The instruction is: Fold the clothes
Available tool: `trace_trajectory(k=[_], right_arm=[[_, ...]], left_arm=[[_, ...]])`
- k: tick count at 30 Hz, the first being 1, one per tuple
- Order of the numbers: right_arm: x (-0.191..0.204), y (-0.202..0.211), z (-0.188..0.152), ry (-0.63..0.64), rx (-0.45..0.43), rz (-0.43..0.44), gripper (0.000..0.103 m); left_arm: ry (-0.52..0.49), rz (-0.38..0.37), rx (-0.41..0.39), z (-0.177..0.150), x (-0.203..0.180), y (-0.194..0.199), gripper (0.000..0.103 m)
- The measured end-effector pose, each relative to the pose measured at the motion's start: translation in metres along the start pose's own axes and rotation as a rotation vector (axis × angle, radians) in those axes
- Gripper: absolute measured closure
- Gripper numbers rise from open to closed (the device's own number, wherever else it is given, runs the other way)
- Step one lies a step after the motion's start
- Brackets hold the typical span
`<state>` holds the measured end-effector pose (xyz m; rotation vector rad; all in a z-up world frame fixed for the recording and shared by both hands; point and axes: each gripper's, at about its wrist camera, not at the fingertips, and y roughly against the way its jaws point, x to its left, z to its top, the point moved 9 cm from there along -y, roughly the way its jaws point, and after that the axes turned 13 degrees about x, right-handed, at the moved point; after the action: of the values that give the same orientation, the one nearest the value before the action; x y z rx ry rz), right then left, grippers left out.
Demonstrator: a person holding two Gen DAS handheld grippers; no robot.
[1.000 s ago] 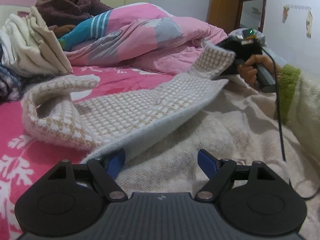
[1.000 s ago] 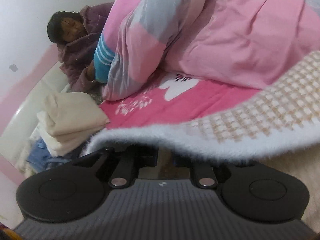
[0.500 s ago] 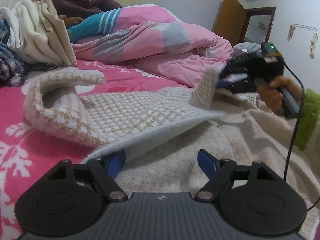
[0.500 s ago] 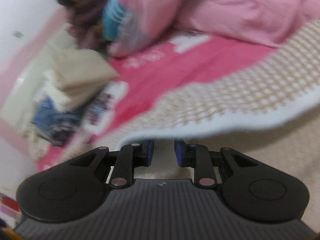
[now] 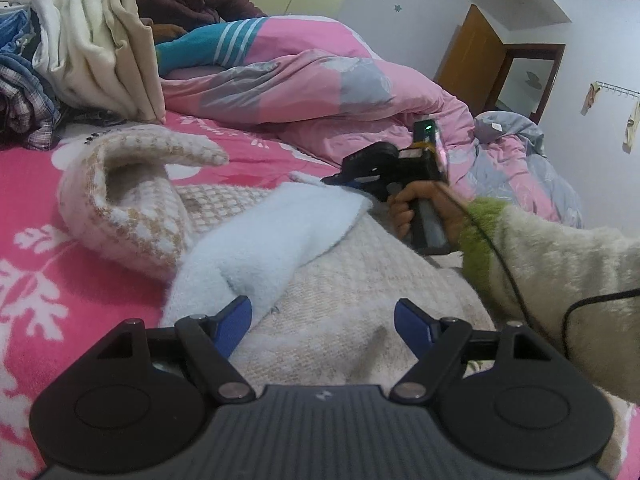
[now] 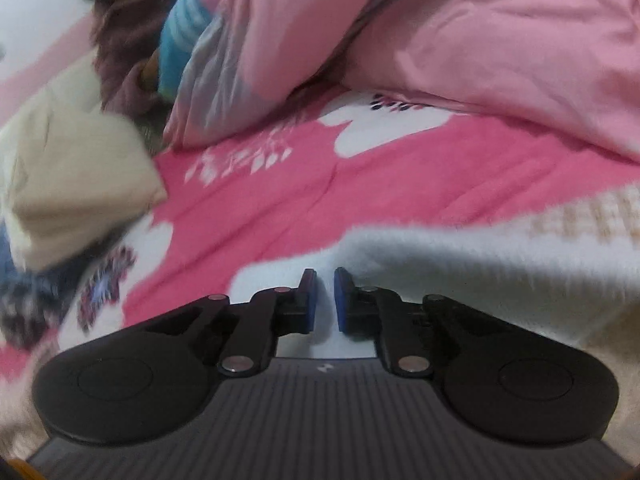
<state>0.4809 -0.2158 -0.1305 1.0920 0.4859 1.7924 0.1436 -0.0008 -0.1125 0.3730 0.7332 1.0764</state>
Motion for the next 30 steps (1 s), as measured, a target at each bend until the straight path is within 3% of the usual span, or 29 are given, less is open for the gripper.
trace_trajectory(k=[2,6,9,12,15,18,20,23,26,30], right_arm=[[-0.001,0.020,0.000,-0.029,-0.003,0.005,0.092],[-0.006,0.105,-0.014,-0.077,-0.072,0.038,0.080],[-0.008,0.148,-0.046,-0.010,0.022,-0.058,0.078],[-0.004,0.137,-0.083,0.094,0.169,-0.160,0.078],[-0.013,0.082,-0.097,0.113,0.251,-0.233,0.078],[-0.017,0.047,-0.061,0.111,0.131,-0.238,0.081],[-0.028,0.031,-0.032,0.008,0.052,-0.217,0.084],[-0.028,0.028,-0.024,-0.020,0.016,-0.214,0.085],[-0.027,0.057,-0.032,-0.012,0.015,-0.216,0.083],[-0.046,0.143,-0.064,-0.049,0.008,-0.237,0.081]], left_arm=[[0.003,-0.001,0.000,0.000,0.000,0.000,0.023],[0.009,-0.007,-0.006,0.000,0.001,0.001,0.023],[0.014,-0.011,-0.010,0.000,0.002,0.001,0.023],[0.013,-0.008,-0.011,-0.001,0.001,0.000,0.023],[0.011,-0.006,-0.012,-0.001,0.001,0.000,0.023],[0.006,-0.002,-0.014,-0.001,0.000,0.001,0.023],[0.001,0.004,-0.014,-0.001,-0.001,0.001,0.023],[-0.002,0.014,-0.013,-0.002,-0.001,0.001,0.023],[0.005,0.009,-0.013,-0.002,-0.001,0.001,0.023],[0.012,-0.001,-0.015,-0.002,0.000,0.001,0.023]])
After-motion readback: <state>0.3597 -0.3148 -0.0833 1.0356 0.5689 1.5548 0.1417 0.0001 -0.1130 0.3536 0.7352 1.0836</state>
